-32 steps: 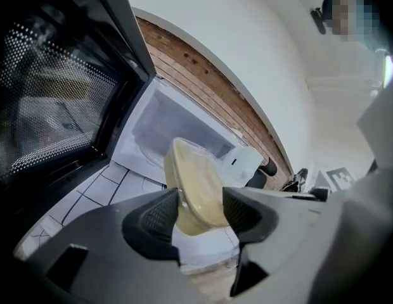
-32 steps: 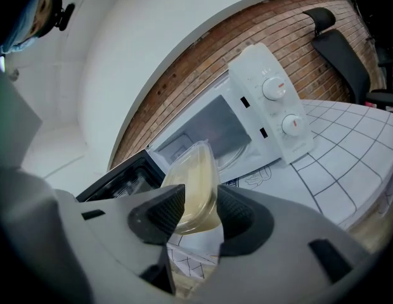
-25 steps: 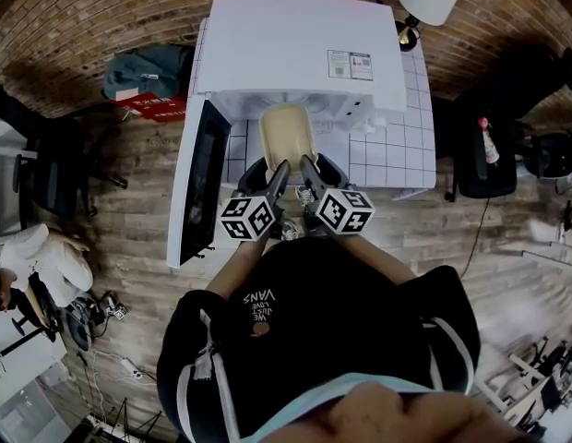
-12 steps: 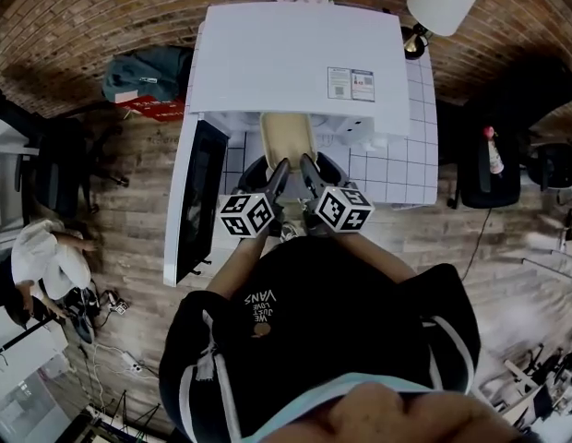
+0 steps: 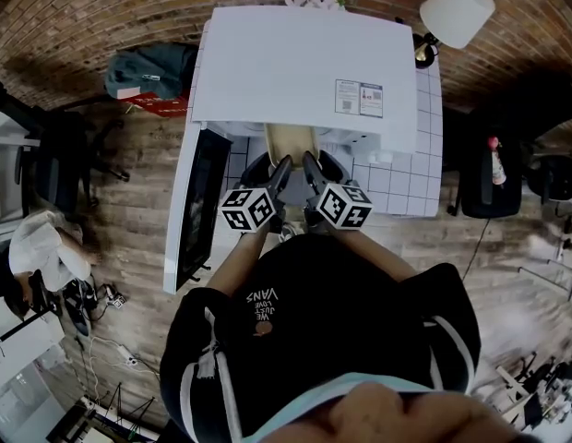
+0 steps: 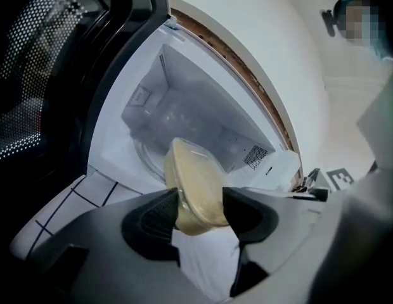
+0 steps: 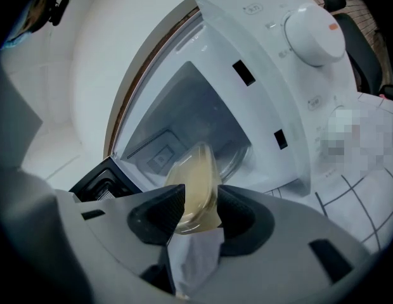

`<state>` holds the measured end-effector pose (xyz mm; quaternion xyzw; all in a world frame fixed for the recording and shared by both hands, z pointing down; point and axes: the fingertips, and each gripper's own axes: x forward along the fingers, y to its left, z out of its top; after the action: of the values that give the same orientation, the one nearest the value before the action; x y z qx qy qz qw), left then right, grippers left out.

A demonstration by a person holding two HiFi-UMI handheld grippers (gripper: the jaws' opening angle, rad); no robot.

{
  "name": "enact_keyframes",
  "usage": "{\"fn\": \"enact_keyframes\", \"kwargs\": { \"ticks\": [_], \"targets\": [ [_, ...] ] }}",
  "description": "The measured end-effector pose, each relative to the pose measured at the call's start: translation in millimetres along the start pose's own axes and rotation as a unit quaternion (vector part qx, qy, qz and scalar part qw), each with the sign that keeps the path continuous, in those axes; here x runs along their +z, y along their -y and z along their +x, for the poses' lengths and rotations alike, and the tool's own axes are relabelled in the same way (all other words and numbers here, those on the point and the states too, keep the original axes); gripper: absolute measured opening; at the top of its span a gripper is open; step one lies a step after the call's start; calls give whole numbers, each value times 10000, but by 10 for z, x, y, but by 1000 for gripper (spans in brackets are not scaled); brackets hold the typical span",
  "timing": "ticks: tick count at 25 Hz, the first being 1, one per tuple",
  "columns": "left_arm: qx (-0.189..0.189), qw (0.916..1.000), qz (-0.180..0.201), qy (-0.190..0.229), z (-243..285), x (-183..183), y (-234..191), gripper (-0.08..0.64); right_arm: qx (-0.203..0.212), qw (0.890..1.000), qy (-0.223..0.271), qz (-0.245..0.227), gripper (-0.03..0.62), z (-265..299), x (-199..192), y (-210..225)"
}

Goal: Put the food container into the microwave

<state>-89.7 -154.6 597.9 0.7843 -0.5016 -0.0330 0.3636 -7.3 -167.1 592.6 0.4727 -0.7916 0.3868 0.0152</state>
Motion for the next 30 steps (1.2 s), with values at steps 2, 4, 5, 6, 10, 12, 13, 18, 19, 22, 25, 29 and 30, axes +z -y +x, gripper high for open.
{"fn": "enact_keyframes", "kwargs": {
  "ticks": [2, 4, 5, 6, 10, 12, 13, 18, 19, 22, 25, 29, 30],
  "targets": [
    [7, 10000, -15, -16, 37, 12, -13, 225, -23, 10000, -4, 6, 141, 30, 18, 18],
    [10, 10000, -30, -43, 73, 21, -28, 225, -47, 10000, -12, 25, 141, 58, 29, 37],
    [7, 10000, -35, -57, 90, 27, -34, 225, -57, 10000, -17, 33, 141, 71, 34, 45],
    [1, 10000, -35, -68, 106, 33, -40, 225, -66, 10000, -18, 36, 141, 84, 40, 50],
    [-17, 10000, -12, -69, 160, 75, -60, 225, -89, 10000, 1, 29, 141, 132, 75, 58],
    [-29, 10000, -14, -58, 184, 86, -62, 225, -91, 10000, 1, 28, 141, 149, 88, 66],
    [-35, 10000, -15, -51, 194, 89, -63, 225, -90, 10000, -1, 27, 141, 157, 93, 71],
    [-61, 9999, -17, -86, 247, 97, -65, 225, -94, 9999, -54, 6, 141, 187, 119, 94],
    [-63, 9999, -40, -96, 253, 96, -69, 226, -88, 9999, -68, 17, 146, 191, 121, 95],
    [-71, 9999, -113, -80, 260, 102, -73, 229, -65, 9999, -69, 45, 156, 189, 130, 90],
    [-96, 9999, -118, -12, 262, 130, -68, 238, -54, 10000, -22, 46, 166, 188, 153, 85],
    [-89, 9997, -173, 125, 247, 174, -79, 260, -49, 9999, 68, 71, 172, 173, 180, 84],
    [-75, 9997, -185, 167, 237, 185, -80, 268, -44, 9999, 101, 80, 175, 162, 186, 83]
  ]
}}
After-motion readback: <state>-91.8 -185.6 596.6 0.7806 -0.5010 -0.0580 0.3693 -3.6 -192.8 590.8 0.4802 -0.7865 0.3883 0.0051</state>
